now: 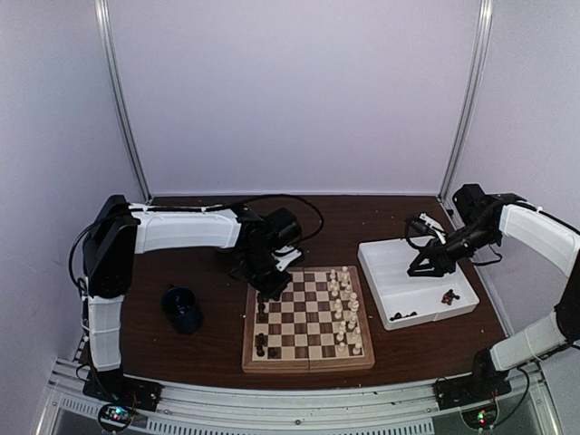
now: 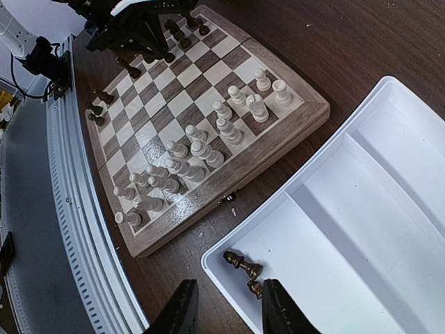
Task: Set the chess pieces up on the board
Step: Place the pawn at f7, then pick up the pawn from the storage box.
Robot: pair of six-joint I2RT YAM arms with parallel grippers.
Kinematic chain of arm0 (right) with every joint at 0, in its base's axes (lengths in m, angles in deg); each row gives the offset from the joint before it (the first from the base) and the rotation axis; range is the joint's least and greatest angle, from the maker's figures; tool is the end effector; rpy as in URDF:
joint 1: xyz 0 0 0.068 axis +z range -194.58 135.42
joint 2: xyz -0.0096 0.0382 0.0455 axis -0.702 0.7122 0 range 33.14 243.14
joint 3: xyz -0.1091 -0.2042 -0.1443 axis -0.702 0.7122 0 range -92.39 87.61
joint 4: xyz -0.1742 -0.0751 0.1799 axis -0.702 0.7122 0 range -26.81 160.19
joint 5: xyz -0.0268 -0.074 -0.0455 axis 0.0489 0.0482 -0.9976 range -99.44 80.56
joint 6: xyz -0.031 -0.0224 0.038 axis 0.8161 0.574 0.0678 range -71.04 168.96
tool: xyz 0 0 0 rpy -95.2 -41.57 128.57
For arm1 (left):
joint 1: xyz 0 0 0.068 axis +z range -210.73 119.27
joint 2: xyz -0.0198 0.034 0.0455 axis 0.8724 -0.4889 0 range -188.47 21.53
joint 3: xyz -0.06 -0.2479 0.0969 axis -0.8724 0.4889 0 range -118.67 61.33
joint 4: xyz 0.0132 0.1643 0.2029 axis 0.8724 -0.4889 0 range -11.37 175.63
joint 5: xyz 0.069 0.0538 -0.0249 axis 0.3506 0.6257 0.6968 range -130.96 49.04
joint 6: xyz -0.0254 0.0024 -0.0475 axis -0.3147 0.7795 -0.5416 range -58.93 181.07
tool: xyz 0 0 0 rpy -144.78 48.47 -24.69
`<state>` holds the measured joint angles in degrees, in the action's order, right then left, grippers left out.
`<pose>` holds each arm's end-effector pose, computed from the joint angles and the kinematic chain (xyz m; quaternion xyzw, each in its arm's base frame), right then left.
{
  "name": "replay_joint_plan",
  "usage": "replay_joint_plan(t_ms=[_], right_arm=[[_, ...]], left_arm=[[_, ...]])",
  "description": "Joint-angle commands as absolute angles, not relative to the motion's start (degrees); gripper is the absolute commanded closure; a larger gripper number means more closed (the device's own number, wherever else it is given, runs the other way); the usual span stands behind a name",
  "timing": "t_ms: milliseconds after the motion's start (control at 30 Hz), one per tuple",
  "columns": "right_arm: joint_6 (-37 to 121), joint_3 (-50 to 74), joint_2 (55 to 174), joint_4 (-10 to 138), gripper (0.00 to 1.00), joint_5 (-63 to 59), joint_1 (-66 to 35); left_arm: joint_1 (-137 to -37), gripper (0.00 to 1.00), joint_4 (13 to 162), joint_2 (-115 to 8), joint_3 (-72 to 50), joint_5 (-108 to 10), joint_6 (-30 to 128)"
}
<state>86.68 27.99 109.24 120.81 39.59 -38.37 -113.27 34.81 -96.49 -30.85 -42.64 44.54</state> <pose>0.2309 0.0522 0.2641 -0.3903 0.8142 0.3614 0.2326 0.2521 -0.3308 0.1871 0.3085 0.9440 -0.0778 0.0875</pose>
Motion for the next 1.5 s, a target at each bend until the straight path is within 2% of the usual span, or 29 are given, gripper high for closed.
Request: replay_joint_plan(t_ms=[0,233,667,833,1033,1233,1467], right_arm=[[87.28,28.19,109.52,121.88,0.65,40.21,-38.70],[87.37,28.19,109.52,121.99,0.65,40.43,-38.70],[88.84,27.23,109.69,123.83,0.65,39.90,-38.70],[94.51,26.86,107.09,126.63,0.66,32.59,-38.84],[99.80,26.79,108.60,129.08,0.67,15.87,-41.00],[104.45,25.03,113.97,131.63,0.71,11.54,-51.75],[106.33,24.08,121.20,129.56,0.72,6.52,-55.72]], left_arm=[[-112.76,0.88,35.93,-97.98,-31.30,-41.93,43.84],[-112.71,0.76,35.70,-97.10,-31.30,-41.84,43.66],[-112.80,0.71,31.82,-91.98,-33.64,-38.06,43.57],[-112.81,0.65,28.09,-89.22,-36.45,-35.14,43.66],[-113.59,0.64,32.47,-83.56,-35.66,-40.74,44.72],[-115.82,0.60,46.49,-76.52,-28.08,-41.89,46.07],[-115.72,0.54,49.07,-79.28,-28.68,-40.19,48.52]])
